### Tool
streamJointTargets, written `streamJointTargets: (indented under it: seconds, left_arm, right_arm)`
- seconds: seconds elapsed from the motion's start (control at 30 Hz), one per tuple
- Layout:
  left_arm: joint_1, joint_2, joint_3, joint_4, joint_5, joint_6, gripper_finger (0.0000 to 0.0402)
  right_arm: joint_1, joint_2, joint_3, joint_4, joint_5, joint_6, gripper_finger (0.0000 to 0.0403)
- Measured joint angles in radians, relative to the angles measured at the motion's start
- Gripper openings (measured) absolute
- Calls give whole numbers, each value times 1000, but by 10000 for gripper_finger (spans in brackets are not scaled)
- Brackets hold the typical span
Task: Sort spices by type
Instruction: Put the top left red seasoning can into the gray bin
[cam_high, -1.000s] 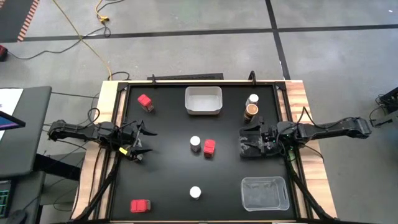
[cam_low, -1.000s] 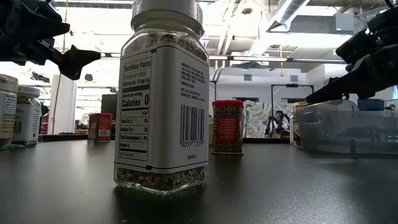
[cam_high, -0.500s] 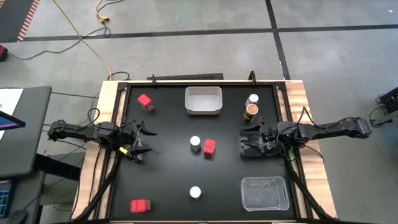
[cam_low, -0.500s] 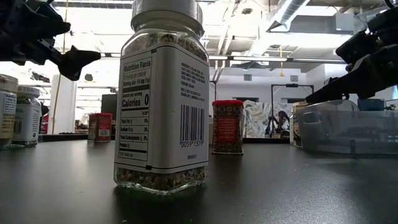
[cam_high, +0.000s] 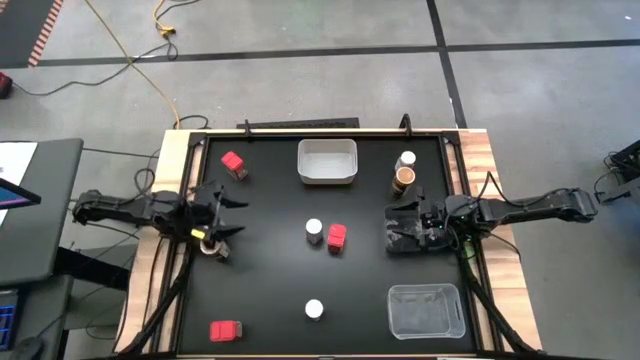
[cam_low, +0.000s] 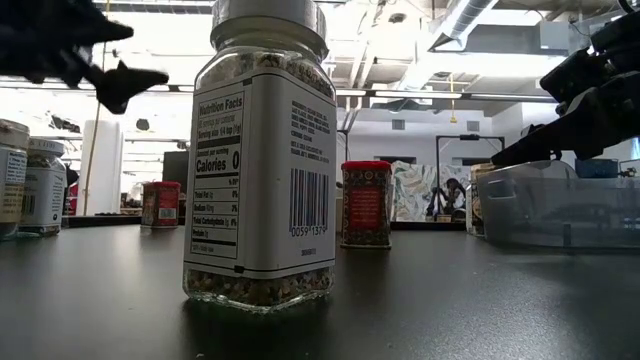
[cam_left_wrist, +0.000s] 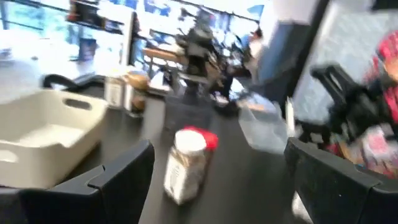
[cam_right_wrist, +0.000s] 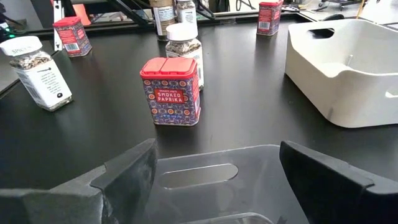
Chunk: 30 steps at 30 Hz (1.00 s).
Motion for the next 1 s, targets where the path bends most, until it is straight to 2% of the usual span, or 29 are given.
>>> streamJointTargets:
  seconds: [0.17,0.33,0.67,0.8,1.0]
  left_arm:
    - [1,167,131,-13,-46,-20,343]
    - [42,412,322,-54,-52,12,343]
    - [238,862,750,-324,143,118,343]
    - [266,992,858,-361,220,217,343]
    - [266,1120,943,-453,230,261,343]
  right_arm:
    - [0,0,0,0,0,0,368]
    - [0,0,0,0,0,0,368]
    - [0,0,0,0,0,1,368]
    - [0,0,0,0,0,1,368]
    - [0,0,0,0,0,4,368]
